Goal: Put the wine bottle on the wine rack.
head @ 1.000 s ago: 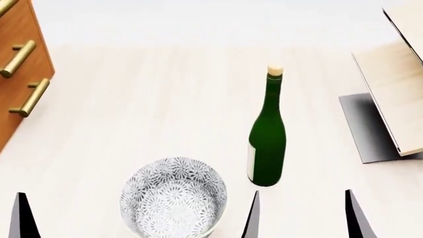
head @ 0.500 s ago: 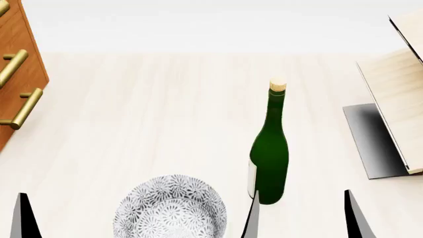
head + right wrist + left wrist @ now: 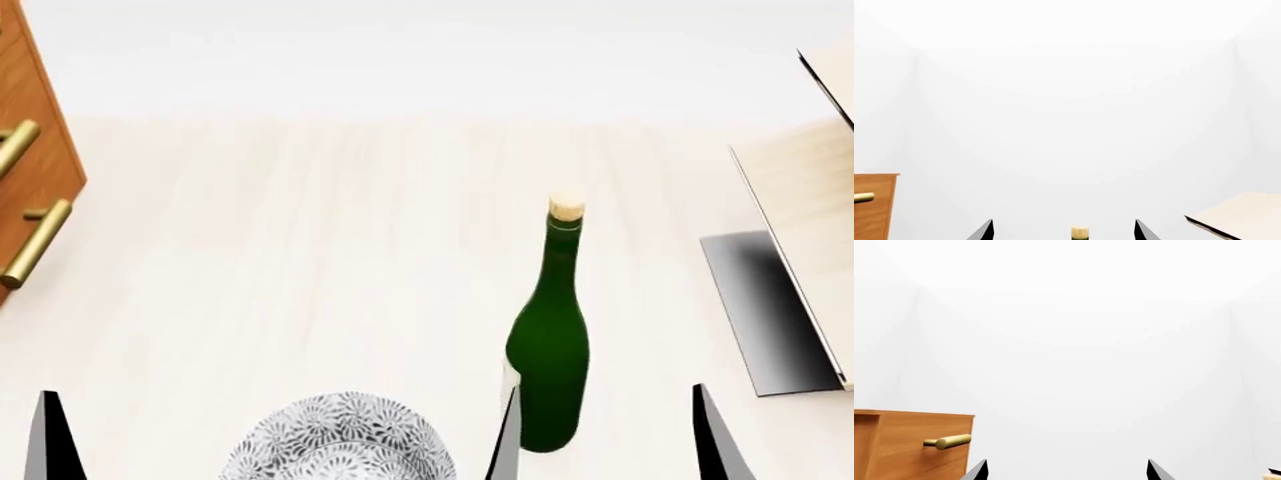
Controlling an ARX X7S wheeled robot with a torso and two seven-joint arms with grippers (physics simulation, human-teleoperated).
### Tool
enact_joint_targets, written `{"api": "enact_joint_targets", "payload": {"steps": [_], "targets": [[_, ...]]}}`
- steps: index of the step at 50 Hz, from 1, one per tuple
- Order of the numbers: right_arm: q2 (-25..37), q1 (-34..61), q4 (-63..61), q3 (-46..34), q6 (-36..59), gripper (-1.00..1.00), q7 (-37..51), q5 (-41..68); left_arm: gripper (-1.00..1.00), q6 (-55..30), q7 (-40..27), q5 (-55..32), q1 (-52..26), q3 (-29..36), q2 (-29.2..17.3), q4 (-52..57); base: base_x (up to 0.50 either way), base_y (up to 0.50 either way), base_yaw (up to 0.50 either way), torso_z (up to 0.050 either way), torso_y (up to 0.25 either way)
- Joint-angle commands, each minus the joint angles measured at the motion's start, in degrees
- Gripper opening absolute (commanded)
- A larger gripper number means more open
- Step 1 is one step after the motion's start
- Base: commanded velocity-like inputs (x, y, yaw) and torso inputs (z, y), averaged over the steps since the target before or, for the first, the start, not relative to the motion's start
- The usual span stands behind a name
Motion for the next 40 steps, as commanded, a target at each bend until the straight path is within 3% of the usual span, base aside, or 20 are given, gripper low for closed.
{"api": "enact_joint_targets", "payload": {"steps": [1, 40], "targets": [[0.29, 0.05, 0.07, -0.21, -0.04, 1.00, 0.33, 0.03, 1.00, -0.15, -0.34, -0.04, -0.01, 0.26, -0.31, 0.20, 0.12, 0.00, 0.00, 0.000, 0.000], [0.77, 0.90, 1.02, -1.03, 1.42, 1.00, 2.07, -1.77, 1.00, 0.13, -1.41, -0.43, -0.42, 0.74, -1.27, -0.37, 0.13, 0.00, 0.00, 0.000, 0.000]]}}
